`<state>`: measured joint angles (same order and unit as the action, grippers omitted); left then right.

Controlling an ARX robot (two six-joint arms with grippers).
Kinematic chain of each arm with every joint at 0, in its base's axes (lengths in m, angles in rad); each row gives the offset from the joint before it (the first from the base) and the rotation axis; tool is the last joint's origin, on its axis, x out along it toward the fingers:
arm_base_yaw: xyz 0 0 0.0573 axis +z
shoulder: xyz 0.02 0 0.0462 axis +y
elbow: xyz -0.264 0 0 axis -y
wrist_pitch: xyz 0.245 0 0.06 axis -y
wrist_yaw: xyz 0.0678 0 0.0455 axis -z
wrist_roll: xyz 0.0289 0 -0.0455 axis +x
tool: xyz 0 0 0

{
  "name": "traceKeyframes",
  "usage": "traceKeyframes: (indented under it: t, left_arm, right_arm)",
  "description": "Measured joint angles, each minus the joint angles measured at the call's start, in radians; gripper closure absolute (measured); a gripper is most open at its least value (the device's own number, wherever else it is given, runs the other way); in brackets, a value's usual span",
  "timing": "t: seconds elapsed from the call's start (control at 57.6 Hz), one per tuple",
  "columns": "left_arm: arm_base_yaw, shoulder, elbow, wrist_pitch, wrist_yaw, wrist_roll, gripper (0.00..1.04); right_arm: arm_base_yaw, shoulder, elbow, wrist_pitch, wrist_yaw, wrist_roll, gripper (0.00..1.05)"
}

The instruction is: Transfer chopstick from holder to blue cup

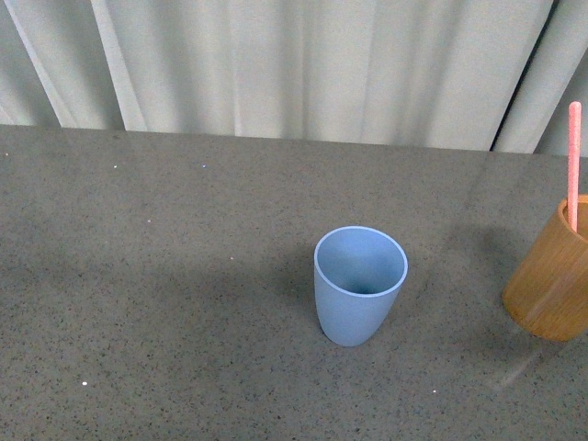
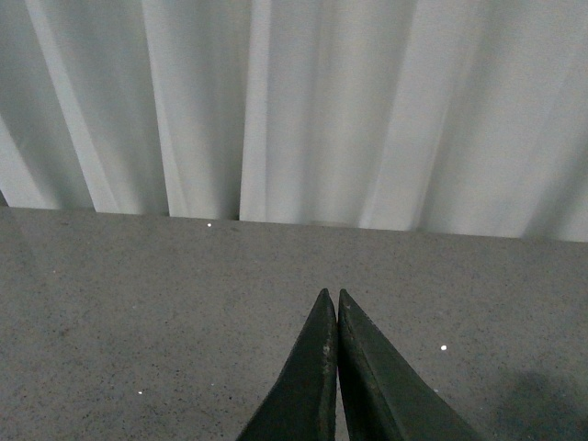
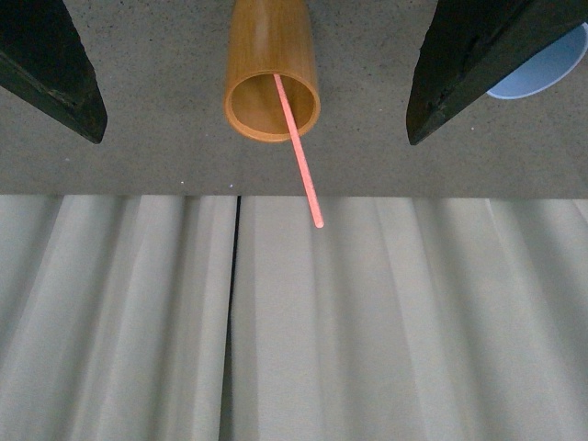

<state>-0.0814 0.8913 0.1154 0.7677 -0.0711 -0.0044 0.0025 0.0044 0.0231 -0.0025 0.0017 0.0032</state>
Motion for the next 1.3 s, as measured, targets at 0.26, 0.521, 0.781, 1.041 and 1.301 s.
traceKeyframes:
  t: [0.26,0.521,0.781,1.041,1.301]
  left_arm:
    - [0.08,-0.149,-0.079,-0.058,0.068,0.0,1.01]
    - [0.08,-0.301,-0.097,-0.189,0.071,0.0,1.01]
    - [0.08,-0.475,-0.097,-0.349,0.071,0.0,1.01]
    - [0.08,-0.579,-0.097,-0.452,0.071,0.0,1.01]
    - [0.08,-0.662,-0.097,-0.534,0.071,0.0,1.01]
  right_arm:
    - [0.0,0.0,0.0,0.0,0.0,0.0,0.1]
    - [0.0,0.0,0.0,0.0,0.0,0.0,0.1]
    - [0.0,0.0,0.0,0.0,0.0,0.0,0.1]
    - [0.0,0.0,0.0,0.0,0.0,0.0,0.1]
    - [0.0,0.0,0.0,0.0,0.0,0.0,0.1]
